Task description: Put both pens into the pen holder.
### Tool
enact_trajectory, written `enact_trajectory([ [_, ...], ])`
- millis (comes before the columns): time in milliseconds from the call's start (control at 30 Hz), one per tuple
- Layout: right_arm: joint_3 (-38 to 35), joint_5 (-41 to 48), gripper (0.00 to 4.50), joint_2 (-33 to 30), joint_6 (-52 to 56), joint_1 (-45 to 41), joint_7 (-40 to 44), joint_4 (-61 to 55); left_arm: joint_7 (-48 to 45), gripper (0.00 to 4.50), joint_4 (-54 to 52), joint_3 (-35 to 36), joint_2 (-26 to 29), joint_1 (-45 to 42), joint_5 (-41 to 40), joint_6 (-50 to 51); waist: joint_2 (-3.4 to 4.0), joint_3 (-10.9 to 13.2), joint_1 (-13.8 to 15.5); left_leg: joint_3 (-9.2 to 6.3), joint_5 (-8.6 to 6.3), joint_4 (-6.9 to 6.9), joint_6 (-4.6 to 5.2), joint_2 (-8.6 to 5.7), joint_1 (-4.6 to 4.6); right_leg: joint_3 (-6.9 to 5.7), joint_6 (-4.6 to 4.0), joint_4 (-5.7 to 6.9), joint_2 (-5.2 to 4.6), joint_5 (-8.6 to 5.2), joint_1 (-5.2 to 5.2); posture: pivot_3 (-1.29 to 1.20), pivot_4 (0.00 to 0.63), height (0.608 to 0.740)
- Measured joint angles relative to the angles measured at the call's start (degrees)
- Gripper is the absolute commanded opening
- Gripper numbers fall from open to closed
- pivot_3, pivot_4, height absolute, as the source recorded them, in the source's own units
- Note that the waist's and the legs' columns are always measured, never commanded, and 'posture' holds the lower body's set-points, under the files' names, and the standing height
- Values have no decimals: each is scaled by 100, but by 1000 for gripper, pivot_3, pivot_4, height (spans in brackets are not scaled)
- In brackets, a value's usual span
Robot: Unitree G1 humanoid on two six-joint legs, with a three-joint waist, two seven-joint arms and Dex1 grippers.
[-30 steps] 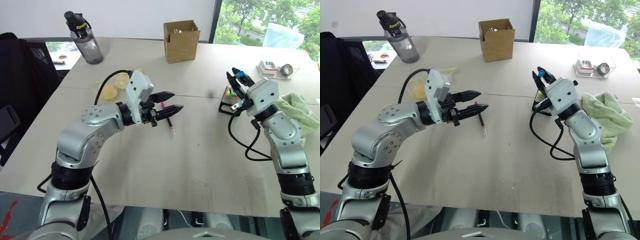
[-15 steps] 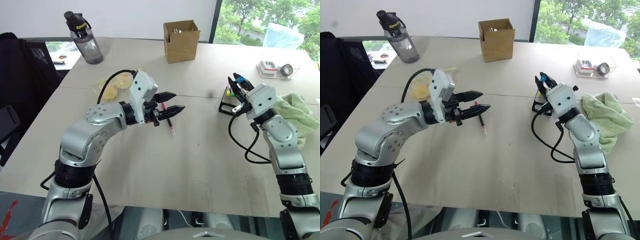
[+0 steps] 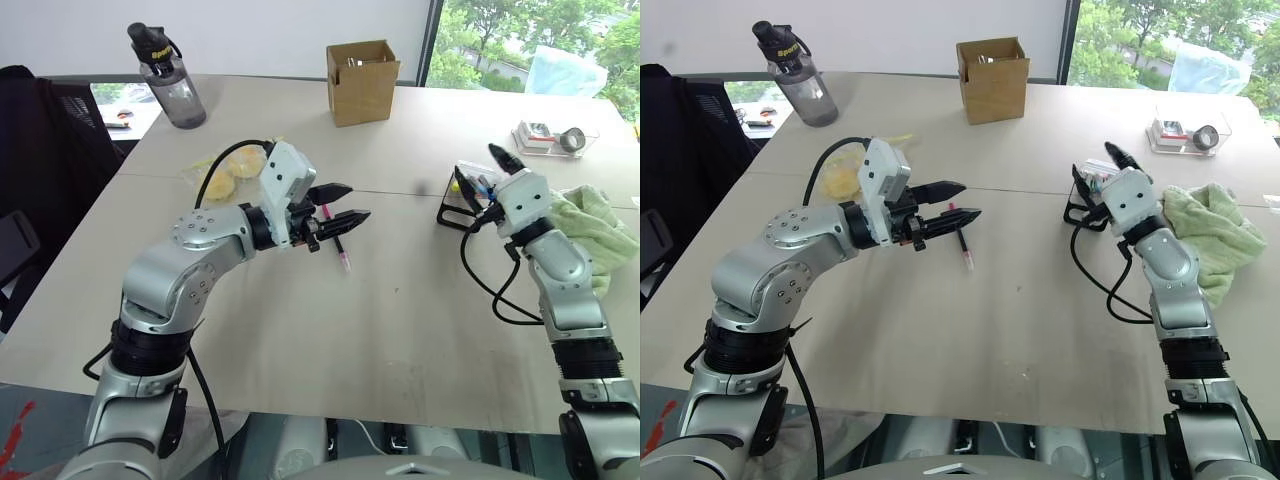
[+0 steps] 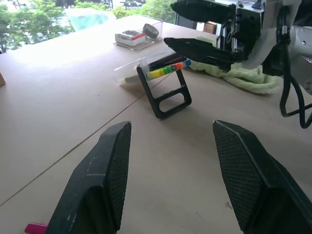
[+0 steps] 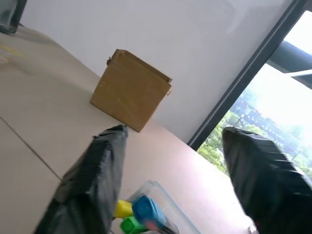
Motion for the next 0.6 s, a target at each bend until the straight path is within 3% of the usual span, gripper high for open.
enact_trajectory([
  [267,-16,211,4458,31,-98,-16,19,54,92,2702,56,23,5,122,139,-2,0,0,-5,1,1,0,-2,0,2,2,0,2,0,0,0,0,150,739],
  [367,-1,1037,4458,64,573,142,521,-624,506,2702,234,77,-127,431,422,-5,6,0,-2,0,2,1,-3,3,3,2,0,4,0,0,1,0,150,739],
  [600,-19,3099,4458,-311,2631,1011,1485,-2370,1930,2702,486,176,-1027,685,1014,189,2,1,140,-4,-1,1,2,0,-3,-4,0,0,-8,1,5,0,150,739],
])
